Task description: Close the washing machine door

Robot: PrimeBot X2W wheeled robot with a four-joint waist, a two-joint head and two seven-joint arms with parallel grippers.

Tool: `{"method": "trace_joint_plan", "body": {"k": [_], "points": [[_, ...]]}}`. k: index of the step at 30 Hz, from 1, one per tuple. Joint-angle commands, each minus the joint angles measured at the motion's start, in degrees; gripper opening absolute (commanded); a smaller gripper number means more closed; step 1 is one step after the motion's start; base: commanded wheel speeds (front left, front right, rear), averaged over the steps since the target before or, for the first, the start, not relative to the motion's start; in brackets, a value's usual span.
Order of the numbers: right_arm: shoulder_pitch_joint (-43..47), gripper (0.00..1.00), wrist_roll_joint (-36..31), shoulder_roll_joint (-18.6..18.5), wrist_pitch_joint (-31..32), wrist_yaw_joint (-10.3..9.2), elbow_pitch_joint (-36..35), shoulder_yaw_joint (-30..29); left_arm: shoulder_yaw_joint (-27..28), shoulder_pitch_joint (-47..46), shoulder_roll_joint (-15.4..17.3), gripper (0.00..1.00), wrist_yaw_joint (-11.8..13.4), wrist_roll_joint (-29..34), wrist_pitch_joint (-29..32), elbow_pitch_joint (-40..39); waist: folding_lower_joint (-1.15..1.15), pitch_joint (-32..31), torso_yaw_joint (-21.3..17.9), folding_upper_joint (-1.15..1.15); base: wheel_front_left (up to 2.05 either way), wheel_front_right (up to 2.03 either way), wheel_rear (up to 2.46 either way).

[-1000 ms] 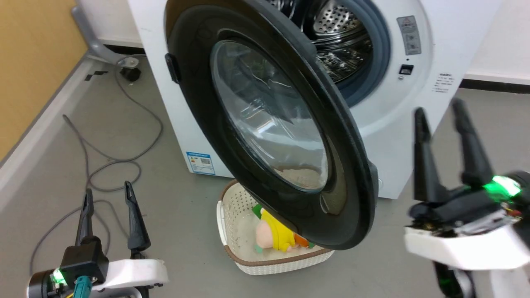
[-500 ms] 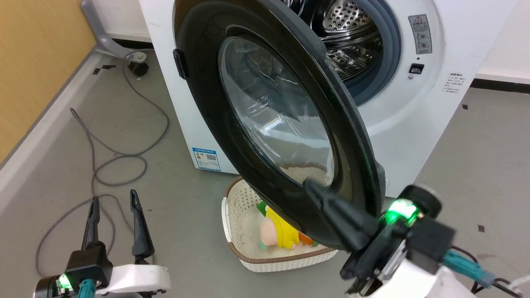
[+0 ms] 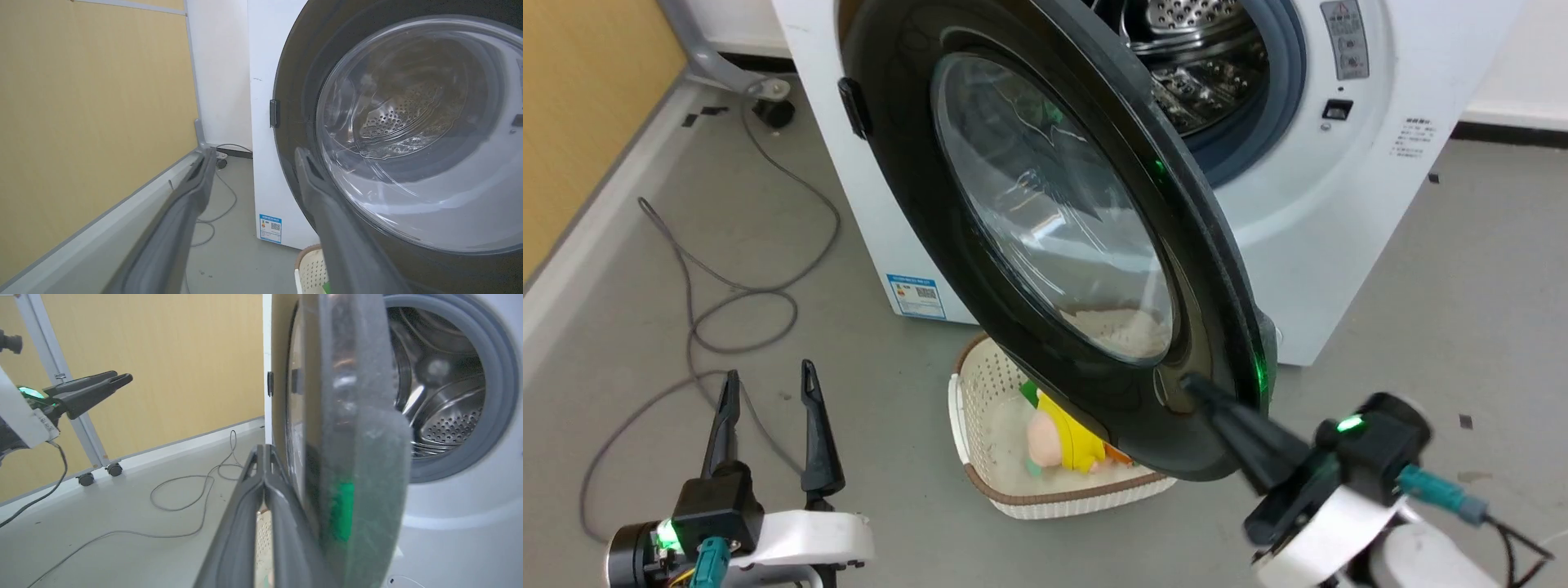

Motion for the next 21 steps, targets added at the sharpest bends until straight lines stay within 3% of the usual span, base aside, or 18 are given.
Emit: {"method": "trace_joint_plan", "body": {"k": [1, 10, 21], "points": [[0.12, 0.00, 0.55, -0.24, -0.25, 0.03, 0.94, -1.57, 0.05, -1.16, -0.30, 1.00, -0.43, 0.66, -0.25, 0.27, 0.00, 0.70, -0.36, 0.00, 0.00, 0.00, 0.00], [-1.86, 0.00, 1.37, 1.52, -0.25, 0.03, 5.34, -10.35, -1.17, -3.45, -0.87, 1.00, -0.93, 1.27, -0.25, 1.38, 0.00, 4.23, -0.29, 0.00, 0.00, 0.00, 0.00], [-13.57, 0.00, 1.48, 0.73, -0.25, 0.03, 16.73, -19.67, -3.41, -7.74, -1.27, 1.00, -0.89, 0.49, -0.25, 1.99, 0.00, 11.17, 1.65, 0.00, 0.00, 0.00, 0.00]]}}
